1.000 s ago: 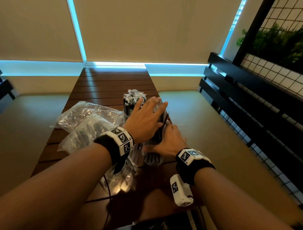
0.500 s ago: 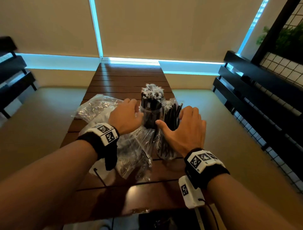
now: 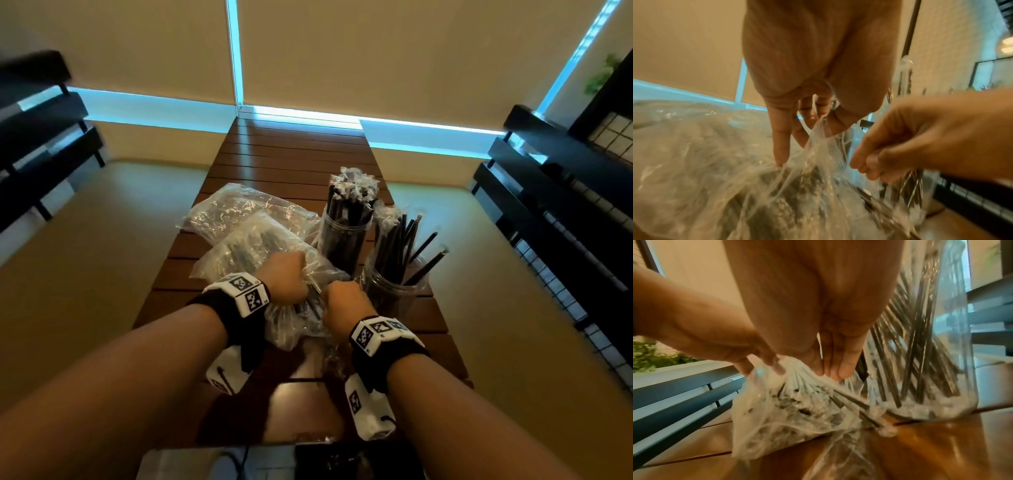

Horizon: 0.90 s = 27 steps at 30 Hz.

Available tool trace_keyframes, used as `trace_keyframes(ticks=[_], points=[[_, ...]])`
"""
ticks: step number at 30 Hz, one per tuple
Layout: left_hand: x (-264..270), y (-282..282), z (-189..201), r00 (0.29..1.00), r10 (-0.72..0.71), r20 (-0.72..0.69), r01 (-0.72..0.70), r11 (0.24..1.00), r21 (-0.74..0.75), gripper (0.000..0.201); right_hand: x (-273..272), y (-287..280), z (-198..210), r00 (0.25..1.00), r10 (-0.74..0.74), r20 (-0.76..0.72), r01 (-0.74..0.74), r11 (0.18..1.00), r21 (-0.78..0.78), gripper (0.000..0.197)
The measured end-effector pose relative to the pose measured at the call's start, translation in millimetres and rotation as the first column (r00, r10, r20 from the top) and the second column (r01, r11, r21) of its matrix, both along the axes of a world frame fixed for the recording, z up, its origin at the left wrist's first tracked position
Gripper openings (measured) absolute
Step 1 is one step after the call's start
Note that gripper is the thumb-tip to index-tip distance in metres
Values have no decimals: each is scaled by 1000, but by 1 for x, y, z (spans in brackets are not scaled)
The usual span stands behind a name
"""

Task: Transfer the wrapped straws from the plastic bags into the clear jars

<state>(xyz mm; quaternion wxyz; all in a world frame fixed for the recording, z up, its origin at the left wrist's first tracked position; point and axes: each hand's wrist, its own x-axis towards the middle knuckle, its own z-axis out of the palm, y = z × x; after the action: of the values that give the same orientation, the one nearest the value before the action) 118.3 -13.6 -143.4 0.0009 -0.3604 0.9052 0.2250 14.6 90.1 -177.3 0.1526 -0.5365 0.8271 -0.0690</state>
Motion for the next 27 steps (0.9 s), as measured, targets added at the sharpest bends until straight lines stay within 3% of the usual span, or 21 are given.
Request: trace_keyframes(ticks=[4,9,13,15,18,20,23,27], points=[[16,-11,7,986,97,-136,-78,987,141,11,4,-20,-8,988,-117,100,122,992,-45,33],[31,-18,3,971,93,-221,-33,965,260,14,11,-39,-8,964,-166,210,159,986,46,38],[38,-36,-9,940,266,-213,-237,959,154,49,15,-49,-8,940,-166,297,151,986,73,33],[43,-45,-16,914,364,-176,-318,916,243,63,21,-54,-10,929,-166,330,150,986,73,34],[49,-53,-26,914,372,-160,-299,887,353,82,24,-60,-14,920,-160,359,138,987,87,22],[50,-54,-31,929,330,-165,-255,897,361,80,24,-62,-14,911,-154,382,121,987,110,23],[51,-59,-37,937,292,-193,-207,906,369,57,22,-63,-10,902,-143,407,85,984,158,17],[52,-60,-40,944,271,-187,-195,918,344,67,23,-63,-3,915,-82,394,27,990,141,19]])
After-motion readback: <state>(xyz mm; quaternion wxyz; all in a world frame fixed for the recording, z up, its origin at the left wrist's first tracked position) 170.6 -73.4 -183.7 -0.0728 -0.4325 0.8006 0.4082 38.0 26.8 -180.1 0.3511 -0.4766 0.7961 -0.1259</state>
